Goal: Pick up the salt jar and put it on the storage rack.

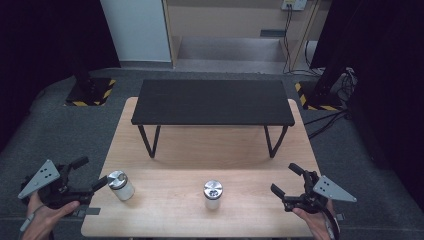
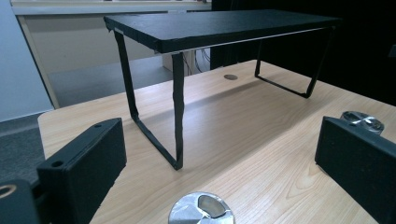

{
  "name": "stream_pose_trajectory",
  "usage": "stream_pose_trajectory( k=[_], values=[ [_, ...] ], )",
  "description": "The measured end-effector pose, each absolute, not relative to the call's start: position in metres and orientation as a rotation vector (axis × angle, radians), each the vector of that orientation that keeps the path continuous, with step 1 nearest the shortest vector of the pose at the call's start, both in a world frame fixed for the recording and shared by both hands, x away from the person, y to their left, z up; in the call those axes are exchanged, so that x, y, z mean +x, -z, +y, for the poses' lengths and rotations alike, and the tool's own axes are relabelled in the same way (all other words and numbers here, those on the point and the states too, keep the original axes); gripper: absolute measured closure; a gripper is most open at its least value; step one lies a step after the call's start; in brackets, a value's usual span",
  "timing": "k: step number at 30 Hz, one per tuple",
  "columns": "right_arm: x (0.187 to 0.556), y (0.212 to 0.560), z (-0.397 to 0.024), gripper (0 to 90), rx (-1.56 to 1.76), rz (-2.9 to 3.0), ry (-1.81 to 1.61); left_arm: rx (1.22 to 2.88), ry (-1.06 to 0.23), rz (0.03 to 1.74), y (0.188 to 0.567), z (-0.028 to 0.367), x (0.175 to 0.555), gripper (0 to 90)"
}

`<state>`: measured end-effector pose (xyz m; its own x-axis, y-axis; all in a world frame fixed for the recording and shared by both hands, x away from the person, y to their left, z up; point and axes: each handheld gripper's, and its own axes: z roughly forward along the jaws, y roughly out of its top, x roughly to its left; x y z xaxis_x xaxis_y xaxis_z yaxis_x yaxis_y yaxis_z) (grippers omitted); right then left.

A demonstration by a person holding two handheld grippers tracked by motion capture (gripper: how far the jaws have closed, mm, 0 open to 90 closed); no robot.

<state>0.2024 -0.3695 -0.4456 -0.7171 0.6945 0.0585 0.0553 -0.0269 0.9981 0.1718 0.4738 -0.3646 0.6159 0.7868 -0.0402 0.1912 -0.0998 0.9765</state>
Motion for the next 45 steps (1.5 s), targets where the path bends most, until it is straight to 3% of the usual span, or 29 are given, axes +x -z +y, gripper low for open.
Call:
stream_pose_trajectory(
  k=[45],
  values=[
    [0.201,0.447,-0.370,3.2,0.772,1.777,-1.802,1.652,-0.633,0.824,0.374,0.489,0.156,1.0]
  ],
)
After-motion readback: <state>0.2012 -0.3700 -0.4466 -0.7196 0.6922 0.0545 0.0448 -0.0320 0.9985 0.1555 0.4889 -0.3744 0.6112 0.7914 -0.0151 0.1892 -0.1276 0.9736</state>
